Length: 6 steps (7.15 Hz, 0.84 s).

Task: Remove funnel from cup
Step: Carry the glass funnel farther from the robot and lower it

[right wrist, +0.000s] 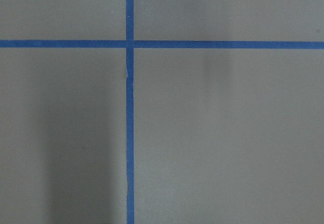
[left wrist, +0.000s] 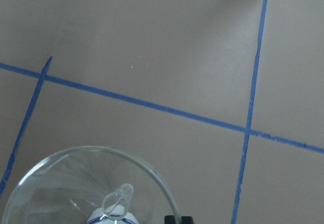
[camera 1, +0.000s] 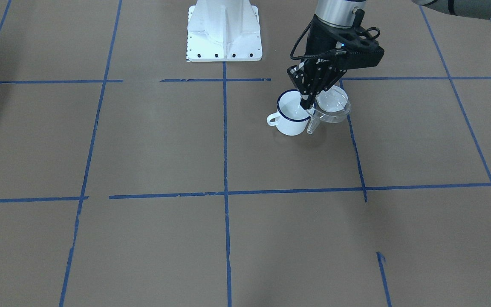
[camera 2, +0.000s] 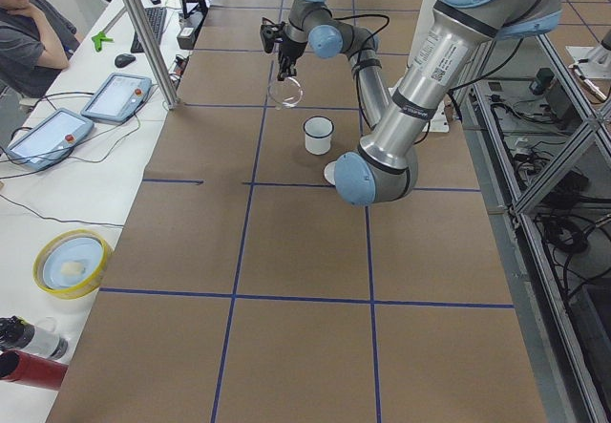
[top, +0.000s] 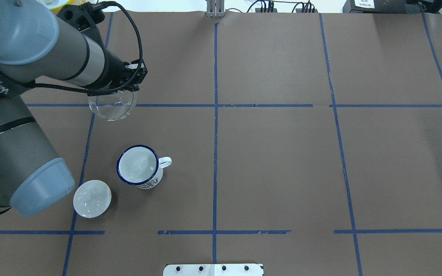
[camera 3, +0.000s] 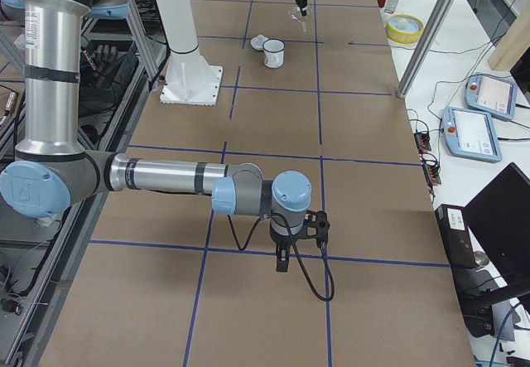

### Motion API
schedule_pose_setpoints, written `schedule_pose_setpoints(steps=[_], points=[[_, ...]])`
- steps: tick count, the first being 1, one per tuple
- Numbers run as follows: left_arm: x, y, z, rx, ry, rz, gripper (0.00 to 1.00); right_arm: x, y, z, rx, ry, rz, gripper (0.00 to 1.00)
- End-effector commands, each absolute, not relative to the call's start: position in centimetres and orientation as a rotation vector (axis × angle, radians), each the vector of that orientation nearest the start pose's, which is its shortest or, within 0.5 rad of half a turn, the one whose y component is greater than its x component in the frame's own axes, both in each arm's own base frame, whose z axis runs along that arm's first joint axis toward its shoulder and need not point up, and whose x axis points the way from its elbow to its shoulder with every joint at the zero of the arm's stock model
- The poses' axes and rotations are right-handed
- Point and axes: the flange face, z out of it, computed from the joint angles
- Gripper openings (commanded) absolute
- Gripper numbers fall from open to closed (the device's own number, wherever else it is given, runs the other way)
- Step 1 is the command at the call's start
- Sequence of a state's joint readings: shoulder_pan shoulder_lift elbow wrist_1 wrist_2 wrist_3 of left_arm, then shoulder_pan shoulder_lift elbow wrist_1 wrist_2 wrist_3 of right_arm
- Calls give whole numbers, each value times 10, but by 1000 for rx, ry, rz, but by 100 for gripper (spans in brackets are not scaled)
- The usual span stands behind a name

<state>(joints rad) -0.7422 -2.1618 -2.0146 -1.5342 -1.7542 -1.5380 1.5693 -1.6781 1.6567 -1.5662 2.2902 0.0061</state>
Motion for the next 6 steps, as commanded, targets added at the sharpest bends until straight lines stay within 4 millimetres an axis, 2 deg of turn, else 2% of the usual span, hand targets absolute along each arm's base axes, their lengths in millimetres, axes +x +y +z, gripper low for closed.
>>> schedule_pose_setpoints(steps=[1,2,4,5,6], points=[[380,-535,189,262,1148,-938,0,67,-445,670,-19,-719,10,100],[389,-556,207,280,1236,-1109,0,67,-445,670,-19,-719,10,100],[420,-601,273,317,1235,-1304,0,67,-445,670,-19,-719,10,100],[416,-616,294,363,1267,-1330,0,67,-445,670,-19,-719,10,100],[419,-621,315,364,1236,-1335,0,67,-445,670,-19,-719,10,100]])
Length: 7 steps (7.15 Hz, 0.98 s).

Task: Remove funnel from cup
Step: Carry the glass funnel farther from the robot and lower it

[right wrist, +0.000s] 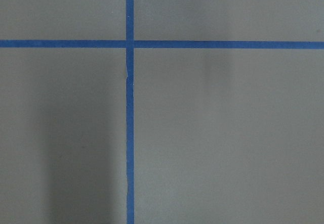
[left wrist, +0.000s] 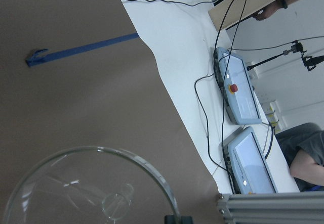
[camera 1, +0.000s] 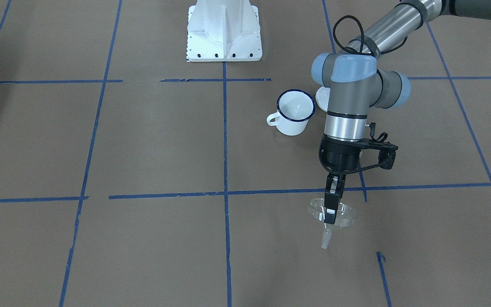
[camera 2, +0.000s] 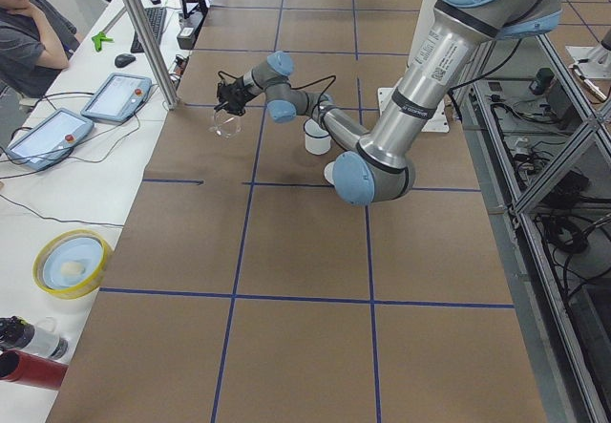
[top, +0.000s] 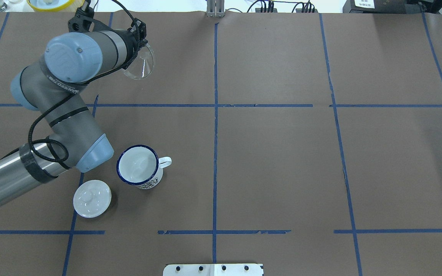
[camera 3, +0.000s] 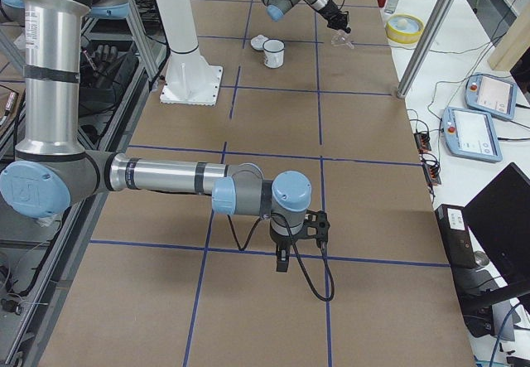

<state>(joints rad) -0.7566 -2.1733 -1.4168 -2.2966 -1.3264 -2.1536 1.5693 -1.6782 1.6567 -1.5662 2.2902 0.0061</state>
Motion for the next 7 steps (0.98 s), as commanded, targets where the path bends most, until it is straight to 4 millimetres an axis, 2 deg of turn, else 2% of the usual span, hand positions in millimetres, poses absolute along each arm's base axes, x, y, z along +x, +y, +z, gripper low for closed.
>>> schedule_pose_setpoints(steps=[1,3,4,6,7], points=[[422,-617,325,358,1224,-1338,0,67,-445,670,-19,-719,10,100],[427,-598,361,362,1264,-1360,0,67,-445,670,-19,-719,10,100],[435,-597,371,385,1256,-1384,0,67,-445,670,-19,-719,10,100],[439,-594,373,379,1254,-1383,0,67,-445,671,-20,-719,11,100],[441,-592,375,377,1251,-1381,8,67,-445,670,-19,-719,10,100]])
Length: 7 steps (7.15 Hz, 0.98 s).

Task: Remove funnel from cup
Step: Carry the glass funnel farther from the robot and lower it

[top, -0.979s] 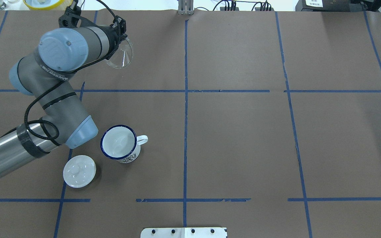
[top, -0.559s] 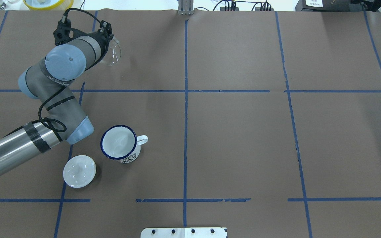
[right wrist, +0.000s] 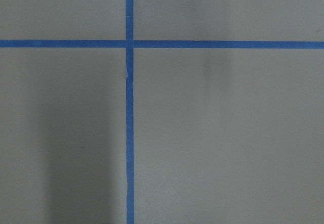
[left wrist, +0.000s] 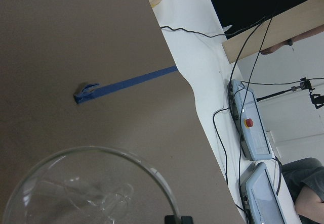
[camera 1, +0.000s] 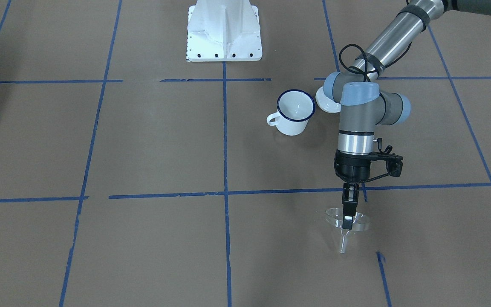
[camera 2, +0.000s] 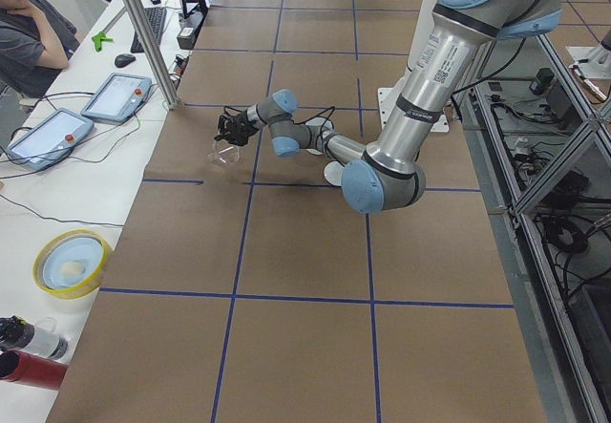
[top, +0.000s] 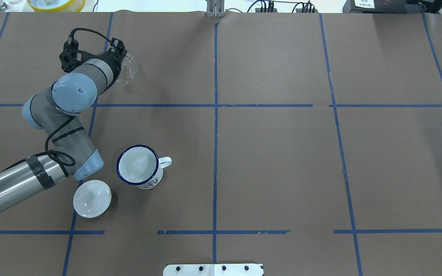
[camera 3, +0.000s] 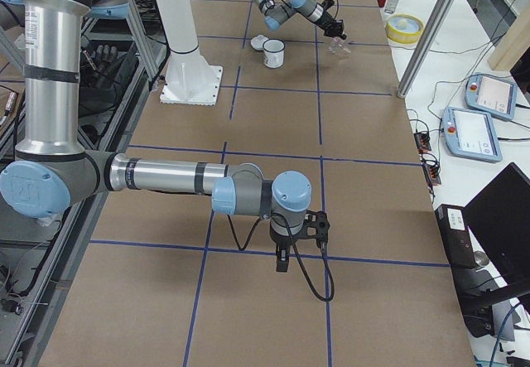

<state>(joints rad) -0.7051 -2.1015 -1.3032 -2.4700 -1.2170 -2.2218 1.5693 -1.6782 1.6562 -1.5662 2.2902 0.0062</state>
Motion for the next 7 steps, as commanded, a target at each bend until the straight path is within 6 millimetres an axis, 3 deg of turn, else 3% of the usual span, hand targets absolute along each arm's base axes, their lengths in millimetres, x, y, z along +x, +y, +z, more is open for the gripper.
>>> schedule_pose_setpoints(steps=[1,3,4,5,6,7], points=[[444,-591,380,376,1241,-1378,25,67,-445,670,-19,-719,10,100],[444,-592,379,383,1236,-1368,52,67,-445,670,-19,-719,10,100],[443,-591,376,386,1239,-1360,91,67,-445,670,-19,-719,10,100],[436,-591,364,404,1247,-1326,100,67,-445,670,-19,-719,10,100],[420,-589,336,449,1272,-1243,100,67,-445,671,-20,-719,11,100],[405,-573,336,419,1275,-1114,100,67,-445,670,-19,-719,10,100]])
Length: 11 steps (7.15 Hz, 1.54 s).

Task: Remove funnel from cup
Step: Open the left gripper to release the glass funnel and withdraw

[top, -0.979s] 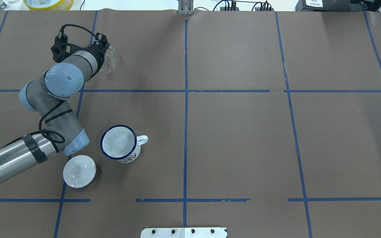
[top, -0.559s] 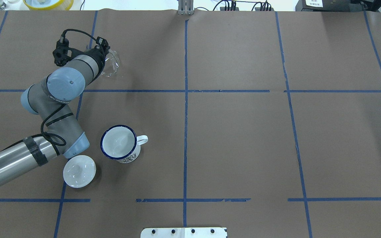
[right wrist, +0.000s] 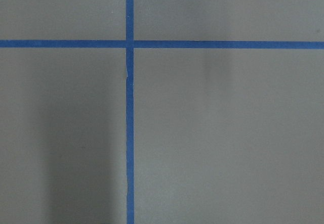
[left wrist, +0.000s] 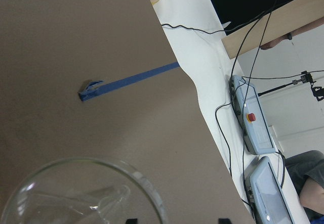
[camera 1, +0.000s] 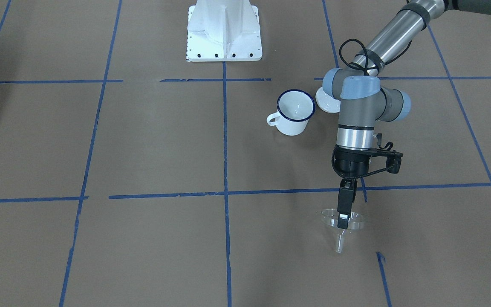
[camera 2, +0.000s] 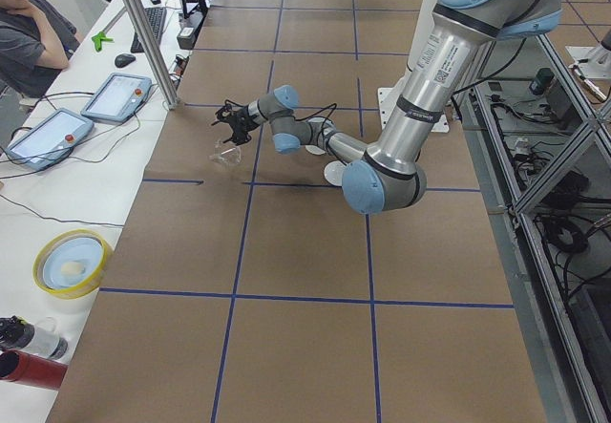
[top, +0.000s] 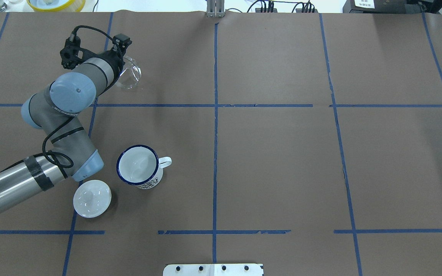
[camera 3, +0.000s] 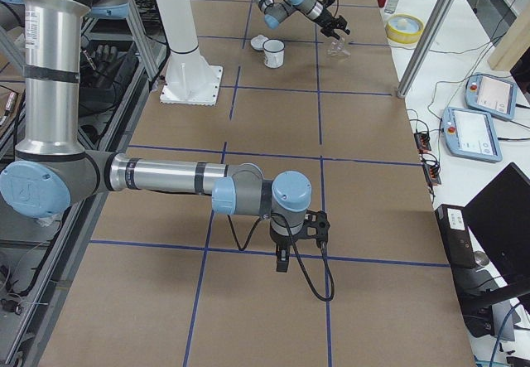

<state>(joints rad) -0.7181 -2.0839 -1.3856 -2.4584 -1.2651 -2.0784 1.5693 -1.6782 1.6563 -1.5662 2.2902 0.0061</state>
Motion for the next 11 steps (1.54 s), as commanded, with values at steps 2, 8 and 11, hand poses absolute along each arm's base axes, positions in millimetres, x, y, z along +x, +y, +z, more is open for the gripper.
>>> schedule_pose_setpoints(steps=[2,8,11], points=[[351,-511,329,389,1216,-764,100,67,-445,671,-20,-719,11,100],[249,-376,327,153,957,-220,100,67,-445,671,-20,-719,11,100],[359,-302,356,50,861,-105,100,67,-445,670,-19,-719,10,100]])
